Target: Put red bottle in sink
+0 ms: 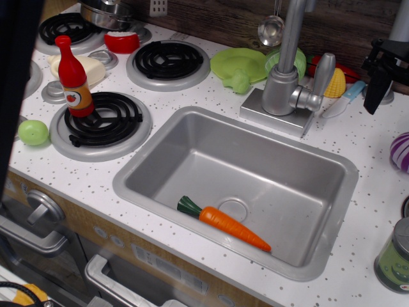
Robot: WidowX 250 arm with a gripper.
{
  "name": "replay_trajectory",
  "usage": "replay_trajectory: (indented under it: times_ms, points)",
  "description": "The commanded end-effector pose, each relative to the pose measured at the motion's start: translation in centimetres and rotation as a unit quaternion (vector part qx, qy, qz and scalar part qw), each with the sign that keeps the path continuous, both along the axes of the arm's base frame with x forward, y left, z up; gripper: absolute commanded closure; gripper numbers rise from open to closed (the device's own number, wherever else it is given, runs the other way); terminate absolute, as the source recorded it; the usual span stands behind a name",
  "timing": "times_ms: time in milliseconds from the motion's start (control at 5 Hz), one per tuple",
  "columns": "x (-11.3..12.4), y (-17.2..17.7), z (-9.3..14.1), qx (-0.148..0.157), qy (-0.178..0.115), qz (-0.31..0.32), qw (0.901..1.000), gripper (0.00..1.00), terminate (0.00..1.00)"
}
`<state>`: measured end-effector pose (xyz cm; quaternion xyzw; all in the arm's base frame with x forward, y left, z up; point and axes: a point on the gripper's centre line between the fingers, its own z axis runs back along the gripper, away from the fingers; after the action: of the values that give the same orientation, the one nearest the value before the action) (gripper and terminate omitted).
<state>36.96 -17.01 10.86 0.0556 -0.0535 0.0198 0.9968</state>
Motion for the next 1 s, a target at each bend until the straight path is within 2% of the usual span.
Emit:
replay_trajectory:
  times_ms: [0, 200, 400, 600, 800]
  points:
    - [0.0, 0.0, 0.0, 0.000, 0.000, 0.000, 1.0000, 0.00, 0.00]
    - [-0.7, 4.1, 2.6, 0.027, 0.000, 0.023, 0.9994, 0.00, 0.00]
    - [-1.2, 8.8, 5.3, 0.058, -0.011, 0.020, 0.9981, 0.00, 0.00]
    - [-2.2, 13.6, 7.2, 0.088, -0.028, 0.010, 0.9957, 0.00, 0.00]
    - [-3.5, 18.5, 8.2, 0.105, -0.029, 0.013, 0.9939, 0.00, 0.00]
